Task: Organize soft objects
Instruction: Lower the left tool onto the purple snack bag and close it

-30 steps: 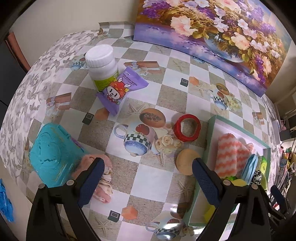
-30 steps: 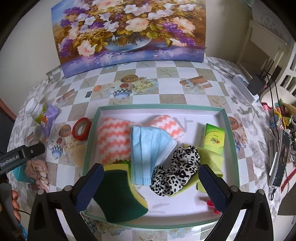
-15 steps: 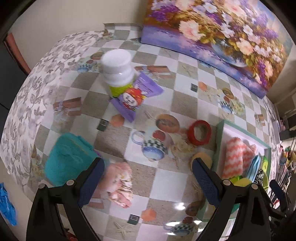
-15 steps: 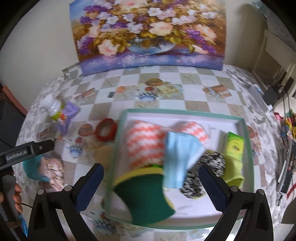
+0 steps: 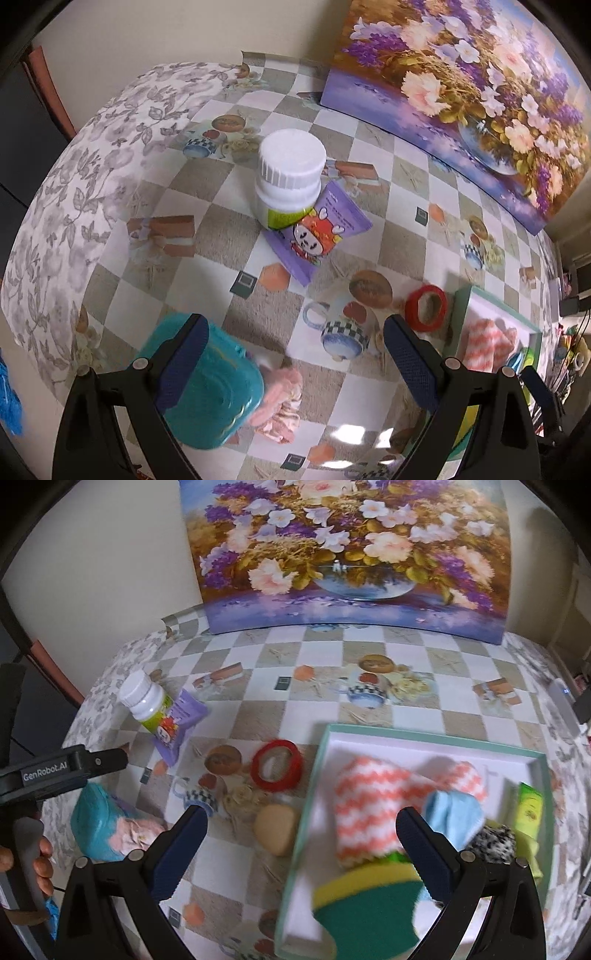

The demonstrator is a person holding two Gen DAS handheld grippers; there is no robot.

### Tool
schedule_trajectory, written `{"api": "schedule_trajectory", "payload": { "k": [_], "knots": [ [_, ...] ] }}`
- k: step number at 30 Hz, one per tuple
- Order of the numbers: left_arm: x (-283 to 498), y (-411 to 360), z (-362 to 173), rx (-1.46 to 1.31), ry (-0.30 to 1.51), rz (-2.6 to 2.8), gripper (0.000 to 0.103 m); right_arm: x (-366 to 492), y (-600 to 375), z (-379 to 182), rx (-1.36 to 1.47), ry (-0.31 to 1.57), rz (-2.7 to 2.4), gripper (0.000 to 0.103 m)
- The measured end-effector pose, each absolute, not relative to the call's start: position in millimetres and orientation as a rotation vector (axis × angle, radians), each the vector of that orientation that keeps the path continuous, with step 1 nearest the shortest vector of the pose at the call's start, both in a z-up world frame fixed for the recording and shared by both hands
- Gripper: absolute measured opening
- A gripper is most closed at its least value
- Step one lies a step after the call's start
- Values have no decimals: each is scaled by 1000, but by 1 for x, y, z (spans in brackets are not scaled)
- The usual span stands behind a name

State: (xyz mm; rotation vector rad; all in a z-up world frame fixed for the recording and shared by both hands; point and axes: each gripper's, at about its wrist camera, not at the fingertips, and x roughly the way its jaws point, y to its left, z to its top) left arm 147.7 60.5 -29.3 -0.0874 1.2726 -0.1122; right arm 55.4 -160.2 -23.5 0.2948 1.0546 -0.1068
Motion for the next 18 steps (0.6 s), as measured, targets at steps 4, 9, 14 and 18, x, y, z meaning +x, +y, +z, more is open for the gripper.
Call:
{"api": "schedule_trajectory", "payload": {
  "k": [4, 9, 14, 18],
  "knots": [
    [157, 57, -32, -86, 1281, -117, 96, 68, -157, -26, 284, 1066, -104, 103],
    [171, 52, -36, -77, 1282, -115, 96, 82, -158, -30, 270, 1081, -112, 103],
    [183, 50, -43, -81, 1293, -113, 96, 93, -163, -32, 278, 1090, -104, 103],
    [188, 49, -46, -93, 1296, -108, 96, 101, -162, -33, 284, 1088, -83, 103]
  ]
}}
